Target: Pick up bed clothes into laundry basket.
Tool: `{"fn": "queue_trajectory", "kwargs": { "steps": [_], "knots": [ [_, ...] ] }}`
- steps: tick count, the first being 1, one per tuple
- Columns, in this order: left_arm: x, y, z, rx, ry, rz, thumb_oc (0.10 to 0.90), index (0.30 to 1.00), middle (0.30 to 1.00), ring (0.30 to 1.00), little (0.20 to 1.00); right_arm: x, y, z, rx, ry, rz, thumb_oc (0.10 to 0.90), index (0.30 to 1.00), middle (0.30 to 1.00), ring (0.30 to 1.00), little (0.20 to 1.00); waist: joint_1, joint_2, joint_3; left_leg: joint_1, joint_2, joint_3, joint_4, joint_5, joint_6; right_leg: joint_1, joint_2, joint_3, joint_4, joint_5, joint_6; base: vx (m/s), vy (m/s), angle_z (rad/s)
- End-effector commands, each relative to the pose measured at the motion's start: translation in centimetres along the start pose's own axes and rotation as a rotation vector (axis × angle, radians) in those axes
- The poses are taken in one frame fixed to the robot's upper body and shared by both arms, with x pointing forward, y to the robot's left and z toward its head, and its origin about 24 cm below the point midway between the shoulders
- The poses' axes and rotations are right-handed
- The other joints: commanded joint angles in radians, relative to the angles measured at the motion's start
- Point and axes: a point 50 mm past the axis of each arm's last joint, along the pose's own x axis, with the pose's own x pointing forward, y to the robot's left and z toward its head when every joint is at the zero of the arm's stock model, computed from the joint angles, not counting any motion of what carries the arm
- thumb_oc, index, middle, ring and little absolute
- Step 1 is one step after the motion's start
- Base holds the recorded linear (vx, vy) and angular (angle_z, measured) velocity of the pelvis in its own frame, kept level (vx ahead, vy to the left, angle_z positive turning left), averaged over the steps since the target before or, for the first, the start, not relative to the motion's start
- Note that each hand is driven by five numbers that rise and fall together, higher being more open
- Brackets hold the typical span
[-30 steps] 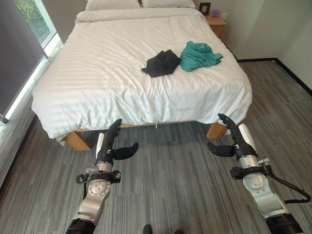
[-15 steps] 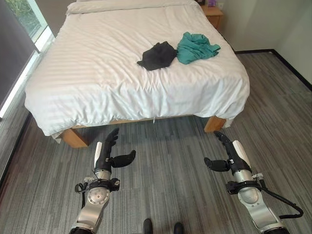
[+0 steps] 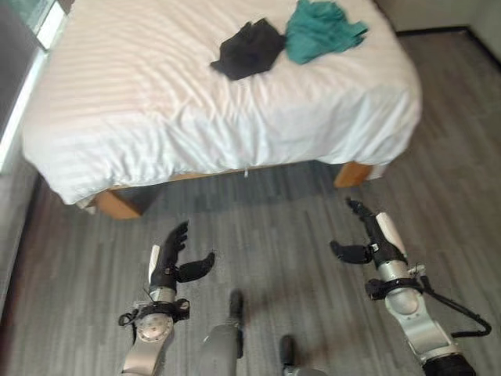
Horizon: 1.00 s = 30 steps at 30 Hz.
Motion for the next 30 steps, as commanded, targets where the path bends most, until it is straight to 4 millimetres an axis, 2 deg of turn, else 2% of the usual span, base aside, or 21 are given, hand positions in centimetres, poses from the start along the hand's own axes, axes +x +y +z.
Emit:
{"fn": "queue_trajectory", "kwargs": {
  "steps": [1, 2, 3, 4, 5, 6, 7, 8, 10, 12, 14, 16, 18, 20, 21, 22, 24, 25, 27, 28, 30],
  "knots": [
    [0.4, 1.8, 5.0, -0.003, -0.258, 0.031, 0.8, 0.9, 0.9, 0.9, 0.9, 0.5, -3.2, 4.8, -0.051, -0.256, -0.092, 0.8, 0.9, 0.9, 0.9, 0.9, 0.065, -0.028, -0.171, -0.126, 0.058, -0.042, 0.023, 0.214, -0.031, 0.293, -0.233, -0.015, -0.006, -0.119, 0.131, 0.75, 0.317, -0.38],
    [0.3, 1.8, 4.9, -0.001, -0.255, 0.029, 0.8, 0.9, 0.9, 0.9, 0.9, 0.4, -3.2, 4.7, -0.051, -0.251, -0.091, 0.8, 0.9, 0.9, 0.9, 0.9, 0.056, -0.044, -0.171, -0.121, 0.037, -0.041, 0.023, 0.204, -0.033, 0.307, -0.248, -0.035, -0.006, -0.131, 0.131, 1.14, 0.482, -0.42],
    [0.5, 1.5, 4.8, 0.015, -0.251, 0.01, 0.8, 0.9, 0.9, 0.9, 0.9, 0.3, -3.1, 4.9, -0.069, -0.262, -0.102, 0.8, 0.9, 0.9, 0.9, 0.9, 0.059, -0.058, -0.2, -0.094, 0.033, -0.05, 0.036, 0.248, -0.035, 0.299, -0.314, -0.037, 0.04, -0.018, 0.168, 0.47, 0.137, -0.74],
    [0.5, 1.4, 4.8, 0.016, -0.251, 0.009, 0.8, 0.9, 0.9, 0.9, 0.9, 0.3, -3.1, 4.8, -0.069, -0.26, -0.103, 0.8, 0.9, 0.9, 0.9, 0.9, 0.057, -0.07, -0.202, -0.092, 0.022, -0.047, 0.033, 0.241, -0.037, 0.304, -0.325, -0.047, 0.04, -0.025, 0.167, 0.65, 0.206, -0.94],
    [0.8, 1.2, 5.1, 0.029, -0.258, 0.003, 0.8, 0.9, 0.9, 0.9, 0.9, 0.3, -3.0, 4.7, -0.081, -0.254, -0.116, 0.8, 0.9, 0.9, 0.9, 0.9, 0.049, -0.085, -0.216, -0.064, -0.004, -0.044, 0.034, 0.23, -0.027, 0.274, -0.36, -0.033, 0.12, 0.106, 0.185, 0.26, 0.04, -0.87],
    [0.8, 1.2, 5.1, 0.029, -0.258, 0.003, 0.8, 0.9, 0.9, 0.9, 0.9, 0.3, -3.0, 4.7, -0.081, -0.254, -0.116, 0.8, 0.9, 0.9, 0.9, 0.9, 0.05, -0.086, -0.216, -0.064, -0.004, -0.043, 0.034, 0.23, -0.027, 0.273, -0.361, -0.033, 0.121, 0.106, 0.185, 0.59, 0.252, -0.35],
    [1.3, 0.5, 5.9, 0.048, -0.286, -0.029, 0.8, 0.9, 0.9, 0.9, 0.9, 0.7, -3.2, 5.2, -0.094, -0.267, -0.144, 0.8, 0.9, 0.9, 0.9, 0.9, 0.007, -0.072, -0.205, 0.03, -0.034, -0.05, 0.019, 0.187, 0.007, 0.161, -0.387, -0.008, 0.296, 0.322, 0.166, 0.56, 0.287, -0.06],
    [1.4, 0.6, 6.7, 0.053, -0.319, -0.022, 0.8, 0.9, 0.9, 0.9, 0.9, 1.3, -3.4, 6.2, -0.09, -0.303, -0.18, 0.8, 0.9, 0.9, 0.9, 0.9, 0.0, -0.06, -0.193, 0.085, -0.028, -0.043, 0.01, 0.138, 0.023, 0.087, -0.412, -0.03, 0.354, 0.352, 0.136, 0.71, 0.371, -0.08],
    [1.6, 0.2, 7.6, 0.048, -0.354, -0.046, 0.8, 0.9, 0.9, 0.9, 0.9, 1.6, -4.1, 7.5, -0.09, -0.357, -0.221, 0.8, 0.9, 0.9, 0.9, 0.9, -0.054, -0.049, -0.169, 0.179, -0.037, -0.048, 0.005, 0.077, 0.051, -0.032, -0.36, -0.06, 0.395, 0.317, 0.11, 0.51, 0.264, -0.32],
    [2.0, -0.4, 8.5, 0.04, -0.383, -0.067, 0.8, 0.9, 0.9, 0.9, 0.9, 1.9, -5.4, 8.9, -0.092, -0.407, -0.282, 0.8, 0.9, 0.9, 0.9, 0.9, -0.102, -0.03, -0.143, 0.236, -0.046, -0.054, 0.005, 0.023, 0.075, -0.158, -0.213, -0.123, 0.408, 0.139, 0.096, 0.48, 0.236, -0.21],
    [2.1, -0.6, 9.2, 0.022, -0.407, -0.074, 0.8, 0.9, 0.9, 0.9, 0.9, 2.1, -6.7, 9.8, -0.11, -0.441, -0.355, 0.8, 0.9, 0.9, 0.9, 0.9, -0.134, -0.028, -0.124, 0.266, -0.057, -0.064, 0.005, 0.0, 0.077, -0.185, -0.13, -0.2, 0.328, 0.056, 0.104, 0.38, 0.049, 0.25],
    [2.2, -0.9, 9.2, -0.003, -0.404, -0.071, 0.8, 0.9, 0.9, 0.9, 0.9, 2.0, -8.3, 10.8, -0.144, -0.476, -0.45, 0.8, 0.9, 0.9, 0.9, 0.9, -0.159, -0.045, -0.114, 0.315, -0.076, -0.078, 0.005, -0.033, 0.077, -0.226, -0.049, -0.22, 0.227, 0.063, 0.092, 0.42, -0.053, 0.5],
    [2.1, -1.0, 9.0, -0.009, -0.398, -0.071, 0.8, 0.9, 0.9, 0.9, 0.9, 1.6, -9.9, 11.5, -0.192, -0.507, -0.543, 0.8, 0.9, 0.9, 0.9, 0.9, -0.179, -0.053, -0.113, 0.35, -0.087, -0.1, 0.005, -0.06, 0.077, -0.247, -0.004, -0.209, 0.124, 0.095, 0.077, 0.44, -0.102, 0.61],
    [2.2, -1.2, 8.8, -0.008, -0.39, -0.074, 0.8, 0.9, 0.9, 0.9, 0.9, 1.1, -11.6, 12.1, -0.243, -0.534, -0.646, 0.8, 0.9, 0.9, 0.9, 0.9, -0.201, -0.052, -0.115, 0.39, -0.093, -0.145, 0.005, -0.097, 0.073, -0.271, 0.024, -0.175, 0.031, 0.153, 0.085, 0.53, -0.179, 0.75],
    [2.1, -1.3, 8.6, -0.005, -0.383, -0.079, 0.8, 0.9, 0.9, 0.9, 0.9, 0.6, -12.9, 12.6, -0.299, -0.548, -0.719, 0.8, 0.9, 0.9, 0.9, 0.9, -0.222, -0.052, -0.119, 0.426, -0.089, -0.193, 0.005, -0.12, 0.071, -0.308, 0.029, -0.096, 0.018, 0.191, 0.107, 0.44, -0.18, 0.89],
    [2.1, -1.4, 8.6, -0.006, -0.383, -0.08, 0.8, 0.9, 0.9, 0.9, 0.9, 0.5, -12.9, 12.6, -0.301, -0.547, -0.72, 0.8, 0.9, 0.9, 0.9, 0.9, -0.223, -0.048, -0.119, 0.428, -0.086, -0.196, 0.005, -0.123, 0.072, -0.305, 0.031, -0.099, 0.018, 0.189, 0.108, 0.43, -0.205, 1.25],
    [2.0, -1.3, 8.4, -0.008, -0.378, -0.079, 0.8, 0.9, 0.9, 0.9, 0.9, -0.1, -14.1, 13.2, -0.352, -0.571, -0.788, 0.8, 0.9, 0.9, 0.9, 0.9, -0.238, -0.043, -0.118, 0.476, -0.071, -0.246, 0.005, -0.15, 0.07, -0.327, 0.029, -0.033, 0.055, 0.205, 0.119, 0.32, -0.21, 1.22],
    [1.9, -1.2, 8.1, -0.011, -0.369, -0.076, 0.8, 0.9, 0.9, 0.9, 0.9, -0.4, -14.7, 13.5, -0.373, -0.582, -0.815, 0.8, 0.9, 0.9, 0.9, 0.9, -0.238, -0.051, -0.122, 0.493, -0.073, -0.267, 0.005, -0.158, 0.066, -0.319, 0.011, -0.012, 0.066, 0.212, 0.112, 0.29, -0.252, 0.57],
    [1.3, -0.9, 6.5, -0.033, -0.31, -0.052, 0.8, 0.9, 0.9, 0.9, 0.9, -1.1, -15.2, 14.9, -0.363, -0.645, -0.881, 0.8, 0.9, 0.9, 0.9, 0.9, -0.233, -0.04, -0.144, 0.535, -0.037, -0.264, 0.005, -0.164, 0.04, -0.282, -0.016, -0.026, 0.089, 0.207, 0.1, 0.29, -0.275, 0.39],
    [1.2, -0.9, 6.5, -0.034, -0.309, -0.051, 0.8, 0.9, 0.9, 0.9, 0.9, -1.1, -15.2, 14.9, -0.363, -0.646, -0.88, 0.8, 0.9, 0.9, 0.9, 0.9, -0.235, -0.038, -0.144, 0.536, -0.035, -0.264, 0.005, -0.165, 0.039, -0.281, -0.014, -0.027, 0.09, 0.205, 0.099, 0.26, -0.235, 0.39],
    [0.5, -0.6, 5.3, -0.073, -0.263, -0.033, 0.8, 0.9, 0.9, 0.9, 0.9, -1.2, -15.4, 15.9, -0.343, -0.687, -0.905, 0.8, 0.9, 0.9, 0.9, 0.9, -0.227, -0.019, -0.158, 0.551, -0.003, -0.261, 0.01, -0.123, 0.014, -0.255, -0.011, -0.044, 0.095, 0.191, 0.085, 0.18, -0.158, 0.08]
  ]
}}
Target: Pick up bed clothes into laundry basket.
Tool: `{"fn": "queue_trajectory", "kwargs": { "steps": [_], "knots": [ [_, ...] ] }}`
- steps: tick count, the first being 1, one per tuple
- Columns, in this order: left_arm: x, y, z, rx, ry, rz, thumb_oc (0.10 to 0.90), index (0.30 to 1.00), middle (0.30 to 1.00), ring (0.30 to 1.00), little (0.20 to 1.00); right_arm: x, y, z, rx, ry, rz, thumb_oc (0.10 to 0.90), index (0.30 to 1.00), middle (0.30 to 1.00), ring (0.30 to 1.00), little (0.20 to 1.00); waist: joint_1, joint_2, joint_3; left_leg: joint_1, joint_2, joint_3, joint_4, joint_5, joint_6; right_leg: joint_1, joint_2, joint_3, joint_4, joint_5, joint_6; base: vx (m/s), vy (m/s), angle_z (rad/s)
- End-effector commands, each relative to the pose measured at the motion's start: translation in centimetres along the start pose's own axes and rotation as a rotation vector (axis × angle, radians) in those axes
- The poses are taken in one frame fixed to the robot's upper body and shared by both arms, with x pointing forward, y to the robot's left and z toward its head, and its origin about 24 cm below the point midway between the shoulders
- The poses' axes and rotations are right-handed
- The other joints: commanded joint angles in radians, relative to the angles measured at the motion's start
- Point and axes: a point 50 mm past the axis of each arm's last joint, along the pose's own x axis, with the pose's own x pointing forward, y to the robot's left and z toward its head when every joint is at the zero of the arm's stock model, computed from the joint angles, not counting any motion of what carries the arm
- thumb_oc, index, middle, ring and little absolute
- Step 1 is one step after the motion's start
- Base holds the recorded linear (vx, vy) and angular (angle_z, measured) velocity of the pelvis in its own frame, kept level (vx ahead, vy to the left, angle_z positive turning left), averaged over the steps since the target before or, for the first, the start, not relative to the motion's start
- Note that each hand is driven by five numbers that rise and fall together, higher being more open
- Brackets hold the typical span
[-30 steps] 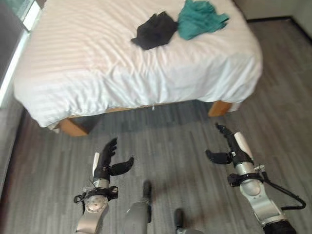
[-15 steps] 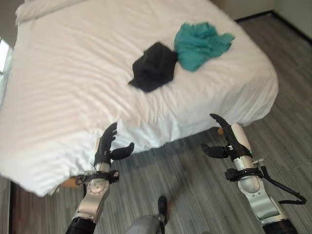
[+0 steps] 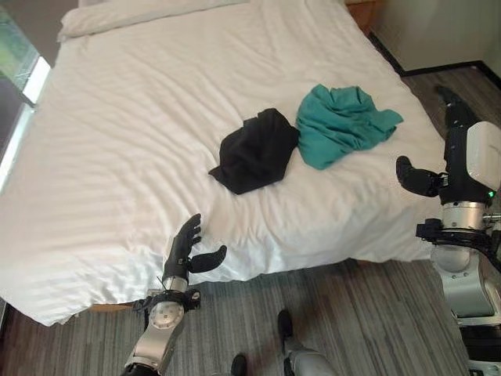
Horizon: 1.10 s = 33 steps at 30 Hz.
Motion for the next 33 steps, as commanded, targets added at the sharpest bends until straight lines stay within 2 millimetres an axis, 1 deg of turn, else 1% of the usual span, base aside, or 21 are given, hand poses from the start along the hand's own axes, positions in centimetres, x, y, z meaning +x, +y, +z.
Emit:
{"fn": "queue_trajectory", "kwargs": {
  "steps": [1, 2, 3, 4, 6, 8, 10, 11, 12, 13, 14, 16, 18, 21, 22, 25, 28, 30, 31, 32, 33],
  "knots": [
    [-0.3, 1.4, 3.0, -0.079, -0.18, 0.059, 0.8, 0.9, 0.9, 0.9, 0.9, 3.1, -5.7, 5.0, 0.014, -0.275, -0.335, 0.8, 0.9, 0.9, 0.9, 0.9, 0.012, -0.002, -0.097, 0.011, 0.029, -0.003, 0.011, -0.028, -0.031, -0.016, -0.069, 0.076, 0.066, -0.062, 0.136, 0.16, -0.16, 0.01],
    [-0.5, 1.5, 2.7, -0.09, -0.165, 0.062, 0.8, 0.9, 0.9, 0.9, 0.9, 3.4, -5.9, 5.2, 0.016, -0.284, -0.341, 0.8, 0.9, 0.9, 0.9, 0.9, 0.013, 0.005, -0.1, 0.004, 0.041, -0.007, 0.038, -0.01, -0.046, 0.011, -0.071, 0.064, 0.052, -0.07, 0.13, 0.18, -0.224, 0.03],
    [-0.8, 1.3, 1.9, -0.109, -0.129, 0.054, 0.8, 0.9, 0.9, 0.9, 0.9, 4.2, -6.3, 5.4, -0.014, -0.302, -0.342, 0.8, 0.9, 0.9, 0.9, 0.9, 0.03, 0.006, -0.1, -0.031, 0.054, 0.0, 0.128, 0.042, -0.073, 0.06, -0.076, 0.037, 0.025, -0.093, 0.118, 0.12, -0.17, 0.07],
    [-0.8, 1.2, 1.9, -0.111, -0.13, 0.055, 0.8, 0.9, 0.9, 0.9, 0.9, 4.2, -6.3, 5.5, -0.014, -0.304, -0.342, 0.8, 0.9, 0.9, 0.9, 0.9, 0.023, 0.007, -0.098, -0.037, 0.052, -0.007, 0.139, 0.038, -0.073, 0.065, -0.078, 0.031, 0.019, -0.091, 0.118, 0.12, -0.172, 0.21],
    [-1.0, 1.0, 1.5, -0.133, -0.111, 0.047, 0.8, 0.9, 0.9, 0.9, 0.9, 5.1, -6.5, 4.8, -0.078, -0.289, -0.322, 0.8, 0.9, 0.9, 0.9, 0.9, 0.039, -0.008, -0.089, -0.08, 0.041, 0.014, 0.229, 0.082, -0.085, 0.103, -0.093, 0.007, 0.009, -0.104, 0.105, 0.11, -0.179, 0.3],
    [-1.1, 0.9, 1.3, -0.154, -0.098, 0.035, 0.8, 0.9, 0.9, 0.9, 0.9, 6.7, -6.9, 3.1, -0.193, -0.237, -0.288, 0.8, 0.9, 0.9, 0.9, 0.9, 0.053, -0.036, -0.077, -0.142, 0.032, 0.076, 0.279, 0.077, -0.061, 0.138, -0.124, -0.017, 0.001, -0.121, 0.102, 0.17, -0.162, 0.52],
    [-1.1, 0.7, 0.8, -0.153, -0.07, 0.007, 0.8, 0.9, 0.9, 0.9, 0.9, 8.1, -7.4, 0.8, -0.289, -0.147, -0.235, 0.8, 0.9, 0.9, 0.9, 0.9, 0.08, -0.054, -0.078, -0.169, 0.009, 0.124, 0.215, 0.001, -0.029, 0.177, -0.143, -0.033, -0.015, -0.148, 0.111, 0.27, -0.089, 0.52],
    [-1.3, 0.6, 0.5, -0.152, -0.058, -0.001, 0.8, 0.9, 0.9, 0.9, 0.9, 8.7, -7.5, -0.1, -0.334, -0.113, -0.207, 0.8, 0.9, 0.9, 0.9, 0.9, 0.092, -0.055, -0.081, -0.176, -0.005, 0.13, 0.169, -0.016, -0.021, 0.188, -0.143, -0.035, -0.017, -0.158, 0.115, 0.36, -0.028, 0.37],
    [-1.5, 0.8, -0.1, -0.131, -0.031, -0.008, 0.8, 0.9, 0.9, 0.9, 0.9, 9.5, -8.2, -1.7, -0.406, -0.052, -0.177, 0.8, 0.9, 0.9, 0.9, 0.9, 0.119, -0.046, -0.081, -0.221, -0.022, 0.117, 0.083, 0.032, -0.025, 0.212, -0.135, -0.034, -0.024, -0.177, 0.119, 0.35, 0.002, 0.33],
    [-1.8, 0.9, -0.6, -0.109, -0.01, -0.014, 0.8, 0.9, 0.9, 0.9, 0.9, 9.8, -8.0, -2.8, -0.464, -0.008, -0.144, 0.8, 0.9, 0.9, 0.9, 0.9, 0.13, -0.033, -0.084, -0.213, -0.017, 0.109, 0.016, 0.038, -0.023, 0.222, -0.12, -0.034, -0.024, -0.202, 0.121, 0.31, -0.01, 0.17],
    [-1.9, 1.1, -0.8, -0.099, -0.001, -0.018, 0.8, 0.9, 0.9, 0.9, 0.9, 9.6, -8.4, -4.4, -0.491, 0.058, -0.134, 0.8, 0.9, 0.9, 0.9, 0.9, 0.128, -0.025, -0.076, -0.217, -0.008, 0.12, 0.008, 0.067, -0.024, 0.229, -0.11, -0.044, -0.023, -0.21, 0.116, 0.17, -0.04, 0.05],
    [-1.9, 1.1, -0.8, -0.113, 0.006, -0.025, 0.8, 0.9, 0.9, 0.9, 0.9, 10.2, -8.5, -4.8, -0.516, 0.091, -0.114, 0.8, 0.9, 0.9, 0.9, 0.9, 0.126, -0.021, -0.076, -0.208, -0.013, 0.098, -0.01, 0.055, -0.014, 0.217, -0.1, -0.037, -0.022, -0.207, 0.111, 0.14, 0.008, -0.02],
    [-1.8, 0.8, -0.9, -0.113, 0.007, -0.045, 0.8, 0.9, 0.9, 0.9, 0.9, 10.6, -8.5, -5.2, -0.491, 0.125, -0.126, 0.8, 0.9, 0.9, 0.9, 0.9, 0.127, -0.016, -0.079, -0.219, -0.018, 0.109, -0.013, 0.052, -0.019, 0.203, -0.105, -0.035, -0.027, -0.203, 0.114, 0.07, 0.055, -0.18],
    [-1.2, 0.7, -0.1, -0.115, -0.025, -0.068, 0.8, 0.9, 0.9, 0.9, 0.9, 11.7, -8.2, -5.3, -0.495, 0.15, -0.118, 0.8, 0.9, 0.9, 0.9, 0.9, 0.138, -0.022, -0.067, -0.252, -0.017, 0.116, -0.013, 0.055, -0.023, 0.151, -0.107, -0.032, -0.031, -0.188, 0.124, -0.03, 0.012, -0.25],
    [-0.7, 0.8, 0.4, -0.109, -0.049, -0.073, 0.8, 0.9, 0.9, 0.9, 0.9, 12.3, -7.7, -5.1, -0.507, 0.14, -0.088, 0.8, 0.9, 0.9, 0.9, 0.9, 0.146, -0.03, -0.061, -0.292, -0.017, 0.122, -0.013, 0.055, -0.023, 0.093, -0.106, -0.028, -0.031, -0.174, 0.131, -0.14, -0.018, -0.24],
    [-0.3, 0.6, 0.8, -0.117, -0.068, -0.088, 0.8, 0.9, 0.9, 0.9, 0.9, 12.6, -7.8, -5.7, -0.56, 0.16, -0.053, 0.8, 0.9, 0.9, 0.9, 0.9, 0.15, -0.042, -0.065, -0.348, -0.02, 0.126, -0.013, 0.058, -0.027, 0.026, -0.106, -0.032, -0.031, -0.157, 0.138, -0.05, -0.02, -0.12],
    [0.0, 0.1, 1.0, -0.105, -0.077, -0.115, 0.8, 0.9, 0.9, 0.9, 0.9, 13.2, -9.0, -6.6, -0.622, 0.204, -0.04, 0.8, 0.9, 0.9, 0.9, 0.9, 0.156, -0.056, -0.045, -0.423, -0.021, 0.12, -0.013, 0.072, -0.035, -0.049, -0.104, -0.035, -0.031, -0.142, 0.144, -0.04, -0.013, 0.18],
    [0.1, -0.1, 0.2, -0.138, -0.038, -0.109, 0.8, 0.9, 0.9, 0.9, 0.9, 13.2, -10.1, -7.8, -0.619, 0.284, -0.051, 0.8, 0.9, 0.9, 0.9, 0.9, 0.166, -0.058, -0.025, -0.497, -0.025, 0.118, -0.013, 0.089, -0.046, -0.114, -0.102, -0.04, -0.031, -0.132, 0.146, -0.06, -0.005, 0.34],
    [0.1, -0.1, 0.2, -0.14, -0.039, -0.109, 0.8, 0.9, 0.9, 0.9, 0.9, 13.2, -10.1, -7.8, -0.619, 0.283, -0.053, 0.8, 0.9, 0.9, 0.9, 0.9, 0.165, -0.057, -0.029, -0.503, -0.026, 0.118, -0.013, 0.09, -0.046, -0.12, -0.102, -0.04, -0.031, -0.132, 0.146, -0.06, -0.006, 0.29],
    [0.1, -0.2, -0.5, -0.151, -0.007, -0.105, 0.8, 0.9, 0.9, 0.9, 0.9, 12.9, -10.1, -8.5, -0.595, 0.322, -0.048, 0.8, 0.9, 0.9, 0.9, 0.9, 0.168, -0.056, -0.019, -0.525, -0.026, 0.119, -0.013, 0.094, -0.048, -0.137, -0.102, -0.042, -0.031, -0.13, 0.148, -0.06, -0.01, 0.17],
    [-0.2, -0.3, -2.8, -0.156, 0.103, -0.093, 0.8, 0.9, 0.9, 0.9, 0.9, 12.1, -10.2, -10.0, -0.56, 0.412, -0.023, 0.618, 0.627, 0.627, 0.627, 0.627, 0.176, -0.059, -0.006, -0.551, -0.028, 0.117, -0.013, 0.101, -0.053, -0.158, -0.101, -0.048, -0.031, -0.13, 0.15, -0.05, 0.001, 0.06]
  ]
}}
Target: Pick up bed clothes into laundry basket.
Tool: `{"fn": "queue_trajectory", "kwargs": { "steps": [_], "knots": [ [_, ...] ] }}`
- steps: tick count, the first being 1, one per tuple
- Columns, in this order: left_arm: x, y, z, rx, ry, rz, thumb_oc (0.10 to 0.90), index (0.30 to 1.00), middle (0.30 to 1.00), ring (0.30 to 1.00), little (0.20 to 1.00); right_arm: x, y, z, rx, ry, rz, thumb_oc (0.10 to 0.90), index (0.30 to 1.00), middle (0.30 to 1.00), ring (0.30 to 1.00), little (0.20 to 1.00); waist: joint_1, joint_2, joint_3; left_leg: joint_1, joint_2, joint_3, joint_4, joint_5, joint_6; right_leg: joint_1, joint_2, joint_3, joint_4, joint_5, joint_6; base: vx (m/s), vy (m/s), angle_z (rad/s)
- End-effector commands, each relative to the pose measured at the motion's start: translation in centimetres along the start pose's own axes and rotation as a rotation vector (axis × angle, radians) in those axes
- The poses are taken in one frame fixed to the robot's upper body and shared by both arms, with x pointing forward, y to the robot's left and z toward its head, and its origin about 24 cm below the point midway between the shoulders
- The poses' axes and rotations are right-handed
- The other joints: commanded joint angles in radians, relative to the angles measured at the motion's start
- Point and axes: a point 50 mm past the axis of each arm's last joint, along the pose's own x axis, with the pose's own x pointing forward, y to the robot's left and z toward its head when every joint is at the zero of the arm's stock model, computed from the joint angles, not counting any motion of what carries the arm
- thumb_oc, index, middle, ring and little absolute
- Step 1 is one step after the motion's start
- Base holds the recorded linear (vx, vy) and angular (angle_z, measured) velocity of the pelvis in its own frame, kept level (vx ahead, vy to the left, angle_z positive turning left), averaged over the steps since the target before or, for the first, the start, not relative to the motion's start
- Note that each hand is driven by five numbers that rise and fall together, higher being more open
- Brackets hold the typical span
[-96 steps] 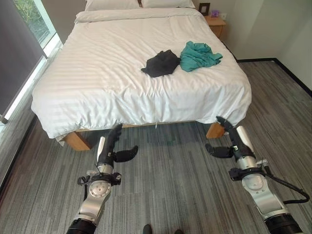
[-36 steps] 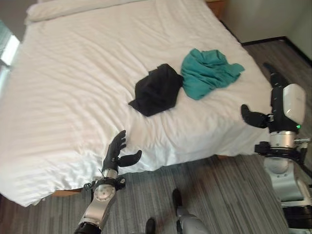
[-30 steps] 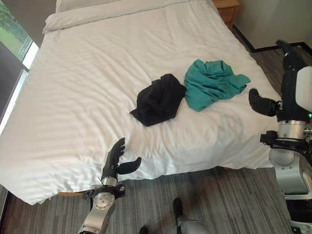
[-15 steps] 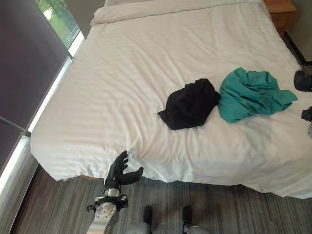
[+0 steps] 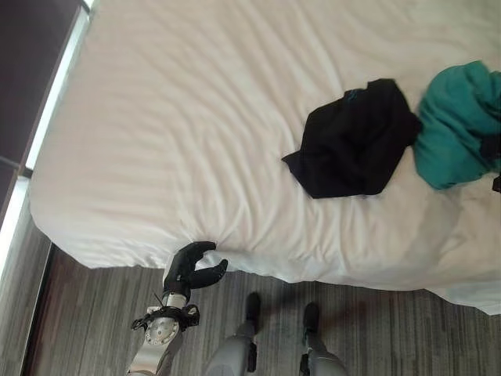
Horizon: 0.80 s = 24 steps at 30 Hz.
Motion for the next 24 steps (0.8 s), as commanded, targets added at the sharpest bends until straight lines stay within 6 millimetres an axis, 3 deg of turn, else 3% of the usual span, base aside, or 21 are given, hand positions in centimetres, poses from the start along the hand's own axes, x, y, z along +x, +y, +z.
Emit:
{"fn": "queue_trajectory", "kwargs": {
  "steps": [1, 2, 5, 6, 8, 9, 10, 11, 12, 14, 17, 18, 19, 20, 21, 23, 24],
  "knots": [
    [-0.4, 0.8, -4.3, -0.038, 0.191, 0.039, 0.8, 0.9, 0.9, 0.9, 0.9, 1.5, -3.9, -2.6, 0.06, 0.126, -0.071, 0.543, 0.514, 0.514, 0.514, 0.514, 0.003, -0.096, -0.012, -0.031, 0.014, 0.017, -0.011, -0.051, -0.11, 0.024, -0.035, 0.057, 0.003, -0.086, 0.083, -0.04, 0.001, 0.07],
    [-0.4, 0.8, -4.2, -0.04, 0.189, 0.039, 0.8, 0.9, 0.9, 0.9, 0.9, 1.6, -4.0, -2.6, 0.06, 0.125, -0.072, 0.4, 0.3, 0.3, 0.3, 0.3, 0.002, -0.095, -0.012, -0.035, 0.014, 0.017, -0.011, -0.047, -0.11, 0.02, -0.035, 0.057, 0.003, -0.082, 0.083, -0.01, 0.014, 0.08],
    [-3.4, 2.6, -10.7, -0.051, 0.525, 0.165, 0.8, 0.9, 0.9, 0.9, 0.9, 1.8, -2.6, -1.5, 0.062, 0.126, 0.016, 0.4, 0.3, 0.3, 0.3, 0.3, 0.007, -0.088, 0.001, -0.01, 0.014, 0.012, -0.011, -0.046, -0.109, 0.045, -0.036, 0.058, 0.003, -0.087, 0.083, 0.03, 0.03, 0.05],
    [-5.6, 3.9, -13.0, -0.031, 0.675, 0.227, 0.8, 0.9, 0.9, 0.9, 0.9, 1.6, -1.9, -1.1, 0.085, 0.121, 0.043, 0.4, 0.3, 0.3, 0.3, 0.3, 0.006, -0.087, -0.002, 0.009, 0.013, 0.01, -0.011, -0.048, -0.107, 0.06, -0.037, 0.061, 0.003, -0.091, 0.083, 0.09, 0.03, -0.02],
    [-9.3, 6.7, -15.3, 0.012, 0.878, 0.349, 0.8, 0.9, 0.9, 0.9, 0.9, 1.9, -2.0, 0.0, 0.115, 0.091, 0.046, 0.4, 0.3, 0.3, 0.3, 0.3, 0.0, -0.088, -0.015, 0.048, 0.014, 0.013, -0.011, -0.06, -0.104, 0.099, -0.044, 0.067, 0.003, -0.099, 0.084, 0.07, 0.026, 0.06],
    [-9.3, 6.7, -15.3, 0.012, 0.878, 0.349, 0.8, 0.9, 0.9, 0.9, 0.9, 1.9, -2.0, 0.0, 0.115, 0.091, 0.046, 0.4, 0.3, 0.3, 0.3, 0.3, 0.0, -0.088, -0.016, 0.048, 0.014, 0.013, -0.011, -0.06, -0.104, 0.098, -0.044, 0.067, 0.003, -0.099, 0.084, 0.17, 0.027, 0.14],
    [-12.9, 10.1, -16.0, 0.056, 1.011, 0.47, 0.8, 0.9, 0.9, 0.9, 0.9, 2.1, -2.9, 0.1, 0.138, 0.07, 0.028, 0.4, 0.3, 0.3, 0.3, 0.3, -0.011, -0.091, -0.045, 0.106, 0.015, 0.025, -0.011, -0.084, -0.1, 0.145, -0.055, 0.067, 0.003, -0.109, 0.088, 0.19, 0.016, 0.11],
    [-14.1, 11.6, -15.9, 0.067, 1.044, 0.521, 0.8, 0.9, 0.9, 0.9, 0.9, 2.3, -4.0, 0.1, 0.142, 0.056, 0.003, 0.4, 0.3, 0.3, 0.3, 0.3, -0.016, -0.093, -0.059, 0.129, 0.016, 0.029, -0.011, -0.093, -0.098, 0.163, -0.06, 0.066, 0.003, -0.112, 0.091, 0.18, 0.017, 0.07],
    [-14.1, 11.6, -15.9, 0.067, 1.043, 0.521, 0.8, 0.9, 0.9, 0.9, 0.9, 2.3, -4.0, 0.1, 0.142, 0.056, 0.002, 0.4, 0.3, 0.3, 0.3, 0.3, -0.016, -0.093, -0.06, 0.126, 0.016, 0.029, -0.011, -0.089, -0.098, 0.159, -0.06, 0.066, 0.003, -0.109, 0.091, 0.11, 0.014, 0.05],
    [-16.3, 16.6, -14.2, 0.078, 1.019, 0.73, 0.8, 0.9, 0.9, 0.9, 0.9, 2.3, -8.8, 0.8, 0.173, -0.064, -0.17, 0.4, 0.3, 0.3, 0.3, 0.3, -0.045, -0.083, -0.097, 0.193, 0.016, 0.041, -0.011, -0.117, -0.093, 0.214, -0.079, 0.066, 0.003, -0.117, 0.101, 0.16, 0.026, 0.04],
    [-16.2, 16.8, -14.0, 0.084, 1.016, 0.732, 0.8, 0.9, 0.9, 0.9, 0.9, 2.1, -8.6, 0.6, 0.175, -0.058, -0.169, 0.4, 0.3, 0.3, 0.3, 0.3, -0.042, -0.088, -0.1, 0.188, 0.016, 0.041, -0.011, -0.112, -0.093, 0.209, -0.079, 0.066, 0.003, -0.112, 0.101, 0.05, 0.01, -0.05],
    [-15.3, 20.7, -10.9, 0.169, 0.902, 0.855, 0.8, 0.9, 0.9, 0.9, 0.9, 1.2, -11.4, 1.1, 0.185, -0.153, -0.279, 0.4, 0.3, 0.3, 0.3, 0.3, -0.075, -0.055, -0.12, 0.226, 0.018, 0.051, -0.011, -0.13, -0.092, 0.242, -0.092, 0.068, 0.003, -0.12, 0.106, 0.1, 0.003, 0.02],
    [-13.3, 24.3, -6.5, 0.247, 0.719, 0.956, 0.8, 0.9, 0.9, 0.9, 0.9, -1.3, -10.3, -1.3, 0.191, -0.159, -0.317, 0.4, 0.3, 0.3, 0.3, 0.3, -0.102, -0.047, -0.135, 0.254, 0.022, 0.052, -0.011, -0.136, -0.09, 0.268, -0.101, 0.062, 0.003, -0.121, 0.11, 0.09, -0.039, 0.5],
    [-10.7, 27.6, 0.1, 0.302, 0.433, 1.057, 0.8, 0.9, 0.9, 0.9, 0.9, -3.6, -8.8, -4.2, 0.224, -0.099, -0.321, 0.4, 0.3, 0.3, 0.3, 0.3, -0.132, -0.034, -0.144, 0.276, 0.024, 0.055, -0.011, -0.135, -0.087, 0.284, -0.106, 0.062, 0.003, -0.114, 0.112, 0.02, -0.079, 0.68],
    [-9.1, 28.4, 3.8, 0.349, 0.28, 1.067, 0.8, 0.9, 0.9, 0.9, 0.9, -5.0, -8.2, -6.2, 0.22, -0.042, -0.318, 0.4, 0.3, 0.3, 0.3, 0.3, -0.128, -0.037, -0.148, 0.286, 0.026, 0.055, -0.011, -0.138, -0.085, 0.292, -0.107, 0.062, 0.003, -0.115, 0.113, 0.02, -0.089, 0.6],
    [-6.8, 27.9, 10.3, 0.406, -0.024, 1.04, 0.8, 0.9, 0.9, 0.9, 0.9, -7.5, -5.9, -9.2, 0.206, 0.055, -0.262, 0.4, 0.3, 0.3, 0.3, 0.3, -0.131, -0.033, -0.15, 0.302, 0.031, 0.061, -0.011, -0.144, -0.081, 0.3, -0.105, 0.071, 0.003, -0.117, 0.113, 0.01, -0.065, -0.23],
    [-6.6, 27.7, 10.4, 0.411, -0.025, 1.033, 0.8, 0.9, 0.9, 0.9, 0.9, -7.8, -6.0, -9.6, 0.202, 0.063, -0.261, 0.4, 0.3, 0.3, 0.3, 0.3, -0.12, -0.035, -0.155, 0.306, 0.031, 0.062, -0.011, -0.155, -0.082, 0.302, -0.106, 0.073, 0.003, -0.126, 0.114, -0.01, -0.032, -0.62]
  ]
}}
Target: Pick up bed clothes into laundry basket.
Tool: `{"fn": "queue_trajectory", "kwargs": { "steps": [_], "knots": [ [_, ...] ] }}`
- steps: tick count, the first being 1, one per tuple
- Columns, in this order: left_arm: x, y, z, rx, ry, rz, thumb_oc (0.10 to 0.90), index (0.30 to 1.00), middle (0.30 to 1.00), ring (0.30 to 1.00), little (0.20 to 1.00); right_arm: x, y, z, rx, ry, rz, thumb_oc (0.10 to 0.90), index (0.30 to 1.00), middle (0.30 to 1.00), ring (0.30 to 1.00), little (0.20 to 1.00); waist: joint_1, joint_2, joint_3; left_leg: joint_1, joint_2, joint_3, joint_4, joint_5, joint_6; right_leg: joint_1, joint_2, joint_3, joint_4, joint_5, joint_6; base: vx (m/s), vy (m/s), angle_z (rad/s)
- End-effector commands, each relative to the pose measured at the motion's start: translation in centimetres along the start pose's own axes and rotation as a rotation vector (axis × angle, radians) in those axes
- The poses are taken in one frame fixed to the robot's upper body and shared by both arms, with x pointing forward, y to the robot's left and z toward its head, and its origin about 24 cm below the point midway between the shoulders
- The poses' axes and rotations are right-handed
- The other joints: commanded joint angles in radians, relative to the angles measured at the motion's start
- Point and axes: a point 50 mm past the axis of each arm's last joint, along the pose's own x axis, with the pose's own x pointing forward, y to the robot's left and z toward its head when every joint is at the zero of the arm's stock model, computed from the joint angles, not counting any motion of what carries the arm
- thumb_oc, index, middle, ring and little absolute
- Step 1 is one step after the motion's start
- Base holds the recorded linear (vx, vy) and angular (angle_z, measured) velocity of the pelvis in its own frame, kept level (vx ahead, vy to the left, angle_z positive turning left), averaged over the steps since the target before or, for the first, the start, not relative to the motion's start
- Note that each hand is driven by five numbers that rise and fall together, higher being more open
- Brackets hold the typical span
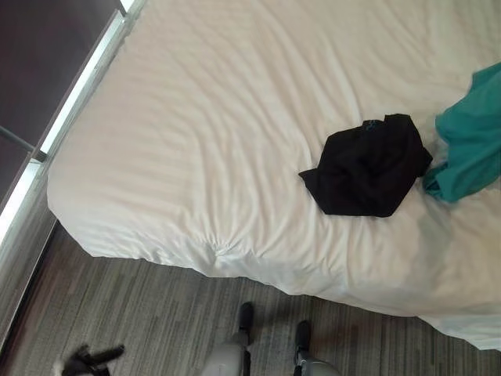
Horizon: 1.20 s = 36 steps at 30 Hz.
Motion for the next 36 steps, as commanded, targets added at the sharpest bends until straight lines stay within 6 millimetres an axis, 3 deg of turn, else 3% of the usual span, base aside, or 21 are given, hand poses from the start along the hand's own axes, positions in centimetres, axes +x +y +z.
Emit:
{"fn": "queue_trajectory", "kwargs": {
  "steps": [1, 2, 3, 4, 5, 7, 9, 10, 11, 13, 16, 24, 25, 26, 28, 29, 30, 31, 32, 33, 36],
  "knots": [
    [0.6, 4.3, 9.5, 0.012, -0.405, 0.163, 0.8, 0.9, 0.9, 0.9, 0.9, 0.5, -3.4, -2.0, -0.088, 0.074, -0.16, 0.4, 0.3, 0.3, 0.3, 0.3, -0.07, -0.02, -0.16, 0.08, 0.034, 0.008, 0.001, -0.119, -0.085, 0.094, -0.093, 0.036, -0.063, -0.021, 0.104, -0.03, -0.067, -0.49],
    [-1.9, 3.7, 16.7, -0.143, -0.715, 0.14, 0.8, 0.9, 0.9, 0.9, 0.9, -4.3, 0.9, -6.5, -0.027, 0.3, -0.039, 0.4, 0.3, 0.3, 0.3, 0.3, -0.12, -0.004, -0.157, 0.094, 0.04, 0.023, 0.001, -0.119, -0.076, 0.088, -0.083, 0.067, -0.063, -0.008, 0.103, -0.03, -0.065, -0.26],
    [-2.0, 3.7, 16.8, -0.136, -0.718, 0.141, 0.8, 0.9, 0.9, 0.9, 0.9, -4.6, 0.9, -6.7, -0.026, 0.306, -0.037, 0.4, 0.3, 0.3, 0.3, 0.3, -0.11, -0.011, -0.159, 0.103, 0.04, 0.028, 0.001, -0.131, -0.076, 0.094, -0.084, 0.073, -0.063, -0.017, 0.104, -0.04, -0.052, -0.1],
    [-3.8, 3.1, 19.8, -0.196, -0.856, 0.128, 0.8, 0.9, 0.9, 0.9, 0.9, -7.0, 3.1, -8.0, 0.01, 0.403, 0.017, 0.4, 0.3, 0.3, 0.3, 0.3, -0.137, -0.004, -0.156, 0.119, 0.041, 0.04, 0.001, -0.139, -0.063, 0.086, -0.072, 0.112, -0.063, -0.012, 0.1, -0.01, 0.02, -0.48],
    [-4.9, 3.1, 21.2, -0.223, -0.926, 0.137, 0.8, 0.9, 0.9, 0.9, 0.9, -8.2, 4.5, -8.3, 0.026, 0.44, 0.051, 0.4, 0.3, 0.3, 0.3, 0.3, -0.138, -0.004, -0.145, 0.132, 0.037, 0.035, 0.001, -0.137, -0.055, 0.082, -0.062, 0.139, -0.063, -0.002, 0.096, -0.06, 0.04, -0.85],
    [-6.9, 2.1, 23.8, -0.315, -1.044, 0.132, 0.8, 0.9, 0.9, 0.9, 0.9, -9.7, 7.1, -8.0, 0.087, 0.5, 0.096, 0.4, 0.3, 0.3, 0.3, 0.3, -0.133, -0.012, -0.122, 0.144, 0.009, -0.074, 0.013, -0.143, -0.048, 0.063, -0.038, 0.203, -0.062, 0.011, 0.081, -0.07, 0.031, -1.13],
    [-9.0, 1.3, 26.2, -0.378, -1.151, 0.116, 0.8, 0.9, 0.9, 0.9, 0.9, -10.8, 9.1, -7.5, 0.142, 0.537, 0.138, 0.4, 0.3, 0.3, 0.3, 0.3, -0.116, -0.031, -0.107, 0.11, -0.028, -0.267, 0.033, -0.157, -0.05, 0.036, -0.022, 0.271, -0.062, 0.026, 0.074, -0.07, -0.014, -1.28],
    [-9.1, 1.3, 26.2, -0.378, -1.153, 0.117, 0.8, 0.9, 0.9, 0.9, 0.9, -10.8, 9.1, -7.5, 0.143, 0.539, 0.137, 0.4, 0.3, 0.3, 0.3, 0.3, -0.116, -0.034, -0.108, 0.101, -0.03, -0.269, 0.037, -0.153, -0.051, 0.031, -0.024, 0.27, -0.063, 0.032, 0.075, -0.03, -0.029, -1.32],
    [-10.0, 0.3, 27.2, -0.391, -1.192, 0.094, 0.8, 0.9, 0.9, 0.9, 0.9, -11.6, 9.9, -7.4, 0.135, 0.55, 0.176, 0.4, 0.3, 0.3, 0.3, 0.3, -0.12, -0.035, -0.111, 0.09, -0.045, -0.355, 0.032, -0.158, -0.045, 0.02, -0.009, 0.305, -0.062, 0.036, 0.076, 0.03, 0.044, -1.23],
    [-12.9, -2.7, 29.6, -0.368, -1.314, -0.005, 0.8, 0.9, 0.9, 0.9, 0.9, -14.1, 10.7, -8.5, 0.11, 0.619, 0.234, 0.4, 0.3, 0.3, 0.3, 0.3, -0.179, -0.028, -0.127, 0.104, -0.023, -0.329, 0.001, -0.172, -0.028, 0.004, -0.006, 0.326, -0.063, 0.038, 0.091, 0.05, 0.13, -1.2],
    [-14.0, -5.0, 30.4, -0.325, -1.336, -0.053, 0.8, 0.9, 0.9, 0.9, 0.9, -15.3, 11.3, -8.6, 0.112, 0.649, 0.263, 0.4, 0.3, 0.3, 0.3, 0.3, -0.195, -0.041, -0.128, 0.111, -0.034, -0.271, 0.001, -0.172, -0.017, -0.01, -0.016, 0.343, -0.059, 0.058, 0.113, 0.04, 0.167, -0.57],
    [-14.0, -5.0, 30.4, -0.325, -1.337, -0.054, 0.8, 0.9, 0.9, 0.9, 0.9, -15.4, 11.3, -8.6, 0.112, 0.65, 0.262, 0.4, 0.3, 0.3, 0.3, 0.3, -0.191, -0.042, -0.128, 0.112, -0.034, -0.268, 0.001, -0.172, -0.017, -0.01, -0.016, 0.346, -0.059, 0.059, 0.113, -0.03, 0.03, -0.25],
    [-13.9, -6.9, 31.2, -0.149, -1.334, -0.034, 0.8, 0.9, 0.9, 0.9, 0.9, -17.8, 13.0, -9.2, 0.079, 0.715, 0.366, 0.4, 0.3, 0.3, 0.3, 0.3, -0.235, -0.058, -0.074, 0.1, -0.04, -0.171, 0.001, -0.154, -0.016, -0.085, 0.004, 0.3, -0.009, 0.109, 0.157, -0.64, 0.107, -0.13],
    [-11.8, -8.5, 28.8, -0.07, -1.187, -0.074, 0.8, 0.9, 0.9, 0.9, 0.9, -20.7, 14.2, -10.2, 0.041, 0.797, 0.498, 0.4, 0.3, 0.3, 0.3, 0.3, -0.151, -0.064, -0.064, 0.047, 0.039, -0.004, 0.001, -0.145, -0.028, 0.004, -0.116, 0.055, 0.107, 0.016, 0.126, -0.71, 0.115, -1.33],
    [-10.9, -10.1, 26.8, 0.004, -1.111, -0.1, 0.8, 0.9, 0.9, 0.9, 0.9, -20.8, 14.5, -10.2, 0.044, 0.8, 0.524, 0.4, 0.3, 0.3, 0.3, 0.3, -0.119, -0.091, -0.074, 0.037, 0.028, 0.041, 0.001, -0.143, -0.029, 0.038, -0.132, 0.044, 0.05, 0.034, 0.13, -0.29, 0.014, -1.86],
    [-10.9, -10.2, 26.8, 0.006, -1.111, -0.1, 0.8, 0.9, 0.9, 0.9, 0.9, -20.8, 14.5, -10.2, 0.044, 0.801, 0.525, 0.4, 0.3, 0.3, 0.3, 0.3, -0.115, -0.093, -0.075, 0.037, 0.027, 0.045, 0.001, -0.143, -0.027, 0.039, -0.134, 0.047, 0.045, 0.037, 0.132, -0.01, 0.01, -0.74],
    [-9.5, -11.3, 25.0, 0.085, -1.02, -0.107, 0.8, 0.9, 0.9, 0.9, 0.9, -20.9, 14.9, -9.9, 0.067, 0.805, 0.537, 0.4, 0.3, 0.3, 0.3, 0.3, -0.109, -0.11, -0.094, 0.032, 0.023, 0.073, 0.001, -0.146, -0.026, 0.042, -0.124, 0.024, -0.004, 0.04, 0.138, 0.01, -0.01, -0.37],
    [-9.5, -11.3, 25.0, 0.086, -1.02, -0.108, 0.8, 0.9, 0.9, 0.9, 0.9, -20.9, 14.9, -9.9, 0.067, 0.806, 0.538, 0.4, 0.3, 0.3, 0.3, 0.3, -0.106, -0.11, -0.096, 0.031, 0.023, 0.075, 0.001, -0.147, -0.025, 0.044, -0.124, 0.025, -0.01, 0.043, 0.138, 0.04, 0.003, -0.59],
    [-8.9, -13.4, 22.7, 0.115, -0.922, -0.197, 0.8, 0.9, 0.9, 0.9, 0.9, -21.2, 15.3, -9.7, 0.068, 0.805, 0.569, 0.4, 0.3, 0.3, 0.3, 0.3, -0.11, -0.118, -0.104, 0.036, 0.022, 0.086, 0.001, -0.147, -0.026, 0.049, -0.111, 0.018, -0.047, 0.042, 0.138, 0.06, 0.029, -0.67],
    [-8.9, -14.5, 21.8, 0.112, -0.891, -0.24, 0.8, 0.9, 0.9, 0.9, 0.9, -21.1, 15.3, -9.6, 0.072, 0.799, 0.574, 0.4, 0.3, 0.3, 0.3, 0.3, -0.113, -0.116, -0.104, 0.043, 0.023, 0.087, 0.001, -0.15, -0.027, 0.056, -0.107, 0.016, -0.057, 0.042, 0.137, 0.05, 0.028, -0.69],
    [-8.9, -14.5, 21.8, 0.111, -0.89, -0.242, 0.8, 0.9, 0.9, 0.9, 0.9, -21.0, 15.2, -9.7, 0.07, 0.8, 0.573, 0.4, 0.3, 0.3, 0.3, 0.3, -0.112, -0.114, -0.102, 0.046, 0.023, 0.087, 0.001, -0.151, -0.027, 0.059, -0.106, 0.016, -0.057, 0.041, 0.136, 0.01, 0.003, -0.43]
  ]
}}
